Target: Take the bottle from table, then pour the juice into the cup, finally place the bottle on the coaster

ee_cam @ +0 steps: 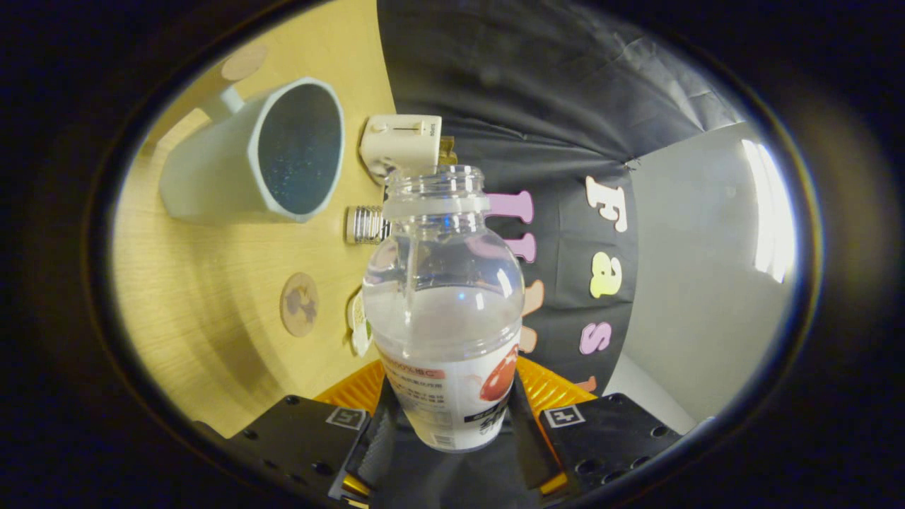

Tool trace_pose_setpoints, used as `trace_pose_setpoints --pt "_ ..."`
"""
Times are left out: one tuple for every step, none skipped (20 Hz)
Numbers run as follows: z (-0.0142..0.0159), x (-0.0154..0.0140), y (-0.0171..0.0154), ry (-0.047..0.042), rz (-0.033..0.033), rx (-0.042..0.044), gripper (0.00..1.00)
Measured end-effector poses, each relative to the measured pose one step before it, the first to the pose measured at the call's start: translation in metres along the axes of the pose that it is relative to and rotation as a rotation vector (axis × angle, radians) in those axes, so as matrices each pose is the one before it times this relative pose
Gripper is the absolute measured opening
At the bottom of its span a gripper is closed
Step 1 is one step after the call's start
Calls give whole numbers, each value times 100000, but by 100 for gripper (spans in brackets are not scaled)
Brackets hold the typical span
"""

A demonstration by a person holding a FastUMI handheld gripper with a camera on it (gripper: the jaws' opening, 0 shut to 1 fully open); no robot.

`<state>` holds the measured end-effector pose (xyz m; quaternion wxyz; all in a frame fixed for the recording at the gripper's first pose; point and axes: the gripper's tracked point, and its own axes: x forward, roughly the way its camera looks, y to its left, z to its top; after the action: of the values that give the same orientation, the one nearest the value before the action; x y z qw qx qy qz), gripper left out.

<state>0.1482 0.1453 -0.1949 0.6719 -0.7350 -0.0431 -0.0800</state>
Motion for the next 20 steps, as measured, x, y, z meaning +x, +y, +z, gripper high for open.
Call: trace_pose_setpoints --pt "-39 -44 -13 272 214 -267 75" --pt "-38 75 137 257 445 -170 75" --pt "-67 17 25 257 435 -358 75" --pt "66 7 36 -7 229 -267 75" --pt "117 94 -32 -50 -77 -311 75" --pt "-6 -27 -43 -188 -122 -206 75" --pt "109 -19 39 -189 -141 -266 75" --pt "90 68 123 -289 132 -500 75" --pt "127 50 124 -248 182 -706 75" --pt "90 32 79 -349 159 -863 75" --pt "75 -48 -27 -306 -133 -868 75" --pt "38 101 -188 -305 -440 -906 75" --pt "-103 -67 -93 -233 -590 -987 75" --pt "21 -1 -121 -152 -555 -995 75" --pt "-13 -39 -104 5 -476 -793 75" --pt "-89 40 52 -13 -284 -663 75" --pt "-12 -20 -58 -23 -178 -489 75" --pt "-13 150 17 -95 9 -429 75" --pt "65 -30 -110 -121 -103 -424 75" --pt "-24 19 -87 -208 -278 -321 75"
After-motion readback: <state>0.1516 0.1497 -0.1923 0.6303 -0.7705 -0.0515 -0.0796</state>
